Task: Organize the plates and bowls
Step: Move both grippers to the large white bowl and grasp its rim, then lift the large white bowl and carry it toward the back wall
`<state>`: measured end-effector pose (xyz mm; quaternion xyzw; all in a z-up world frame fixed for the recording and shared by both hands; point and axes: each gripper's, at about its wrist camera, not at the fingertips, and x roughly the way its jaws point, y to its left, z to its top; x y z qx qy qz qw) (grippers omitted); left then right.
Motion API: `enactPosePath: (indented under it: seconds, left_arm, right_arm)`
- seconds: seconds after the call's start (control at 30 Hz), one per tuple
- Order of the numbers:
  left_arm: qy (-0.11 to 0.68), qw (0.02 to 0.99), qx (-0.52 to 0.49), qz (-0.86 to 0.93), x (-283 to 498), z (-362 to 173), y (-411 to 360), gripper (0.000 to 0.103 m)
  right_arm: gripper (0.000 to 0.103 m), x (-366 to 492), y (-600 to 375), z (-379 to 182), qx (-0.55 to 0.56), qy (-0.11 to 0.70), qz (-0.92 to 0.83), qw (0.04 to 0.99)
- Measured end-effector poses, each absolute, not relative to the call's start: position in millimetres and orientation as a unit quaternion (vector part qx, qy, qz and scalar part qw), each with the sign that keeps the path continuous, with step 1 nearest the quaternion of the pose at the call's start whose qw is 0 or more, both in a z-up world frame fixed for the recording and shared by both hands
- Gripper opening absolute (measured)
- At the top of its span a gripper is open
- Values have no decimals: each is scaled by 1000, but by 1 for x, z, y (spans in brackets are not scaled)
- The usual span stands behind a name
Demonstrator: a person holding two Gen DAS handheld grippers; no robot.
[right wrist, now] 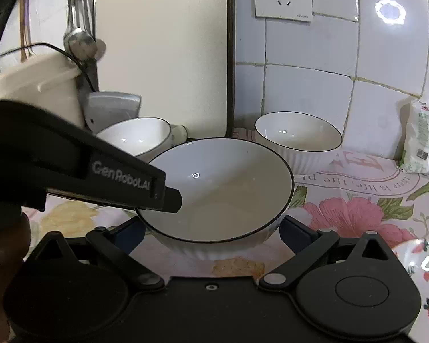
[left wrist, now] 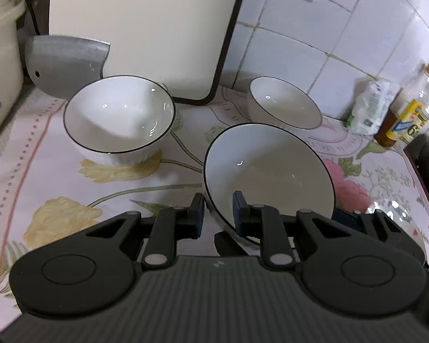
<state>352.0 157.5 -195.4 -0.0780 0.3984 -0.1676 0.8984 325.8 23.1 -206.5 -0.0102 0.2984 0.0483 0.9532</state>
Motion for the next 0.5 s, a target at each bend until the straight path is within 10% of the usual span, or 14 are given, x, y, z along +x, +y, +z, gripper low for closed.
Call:
enactPosePath:
  seconds: [0.5]
  left_arm:
    - [427, 891, -47, -149, 269, -163, 150, 19]
  right_arm:
    - [100, 233, 21, -175, -24, 267, 90, 959]
